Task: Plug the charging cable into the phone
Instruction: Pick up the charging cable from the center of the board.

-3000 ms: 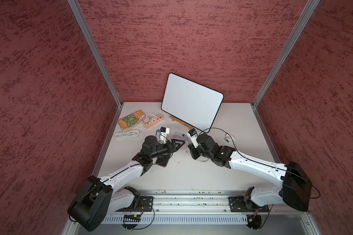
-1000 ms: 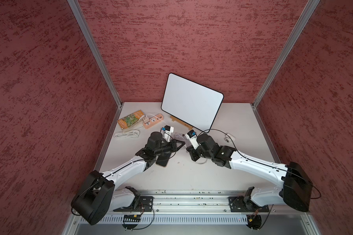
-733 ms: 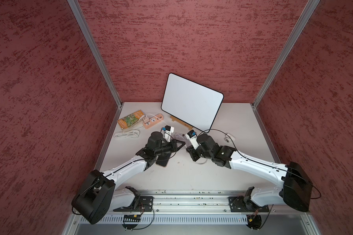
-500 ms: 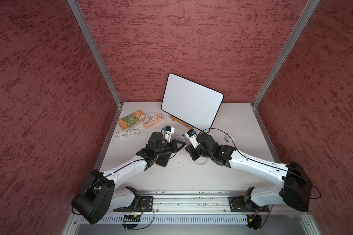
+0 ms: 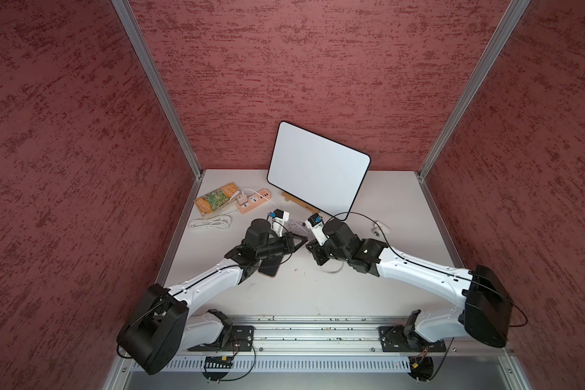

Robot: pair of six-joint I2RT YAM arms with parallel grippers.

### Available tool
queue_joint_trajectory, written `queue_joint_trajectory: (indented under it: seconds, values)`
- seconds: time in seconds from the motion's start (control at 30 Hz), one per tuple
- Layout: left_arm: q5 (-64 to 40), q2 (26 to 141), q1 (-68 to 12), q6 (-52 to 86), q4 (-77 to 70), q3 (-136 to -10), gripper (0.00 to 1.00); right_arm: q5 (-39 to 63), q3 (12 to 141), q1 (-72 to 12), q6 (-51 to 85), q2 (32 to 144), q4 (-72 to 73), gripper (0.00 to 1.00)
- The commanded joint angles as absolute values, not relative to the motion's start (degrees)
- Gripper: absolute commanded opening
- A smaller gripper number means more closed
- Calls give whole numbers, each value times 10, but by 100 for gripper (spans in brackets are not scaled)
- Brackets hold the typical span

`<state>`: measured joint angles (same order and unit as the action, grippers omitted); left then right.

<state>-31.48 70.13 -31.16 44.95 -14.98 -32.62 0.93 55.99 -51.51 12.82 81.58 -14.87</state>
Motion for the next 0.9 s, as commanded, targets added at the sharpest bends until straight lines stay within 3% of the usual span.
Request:
queue_joint_trajectory:
  seconds: [0.0, 0.4, 0.63, 0.8, 0.83, 0.87]
  values:
    - [-322, 690, -315, 435, -159, -337, 0, 0, 582, -511, 127, 826, -152, 20]
    - [-325, 689, -315, 437, -164, -335, 0, -26, 581, -507, 137, 813, -145, 16]
    - [-325, 689, -317, 438, -165, -334, 0, -47, 581, -501, 157, 816, -150, 0]
    - [-327, 688, -317, 437, -164, -334, 0, -51, 581, -499, 159, 817, -150, 0]
    - [-327, 686, -316, 437, -161, -334, 2, -52, 580, -499, 158, 816, -152, 0]
    - [-324, 681, -313, 436, -153, -335, 21, -54, 579, -498, 158, 814, -154, 0]
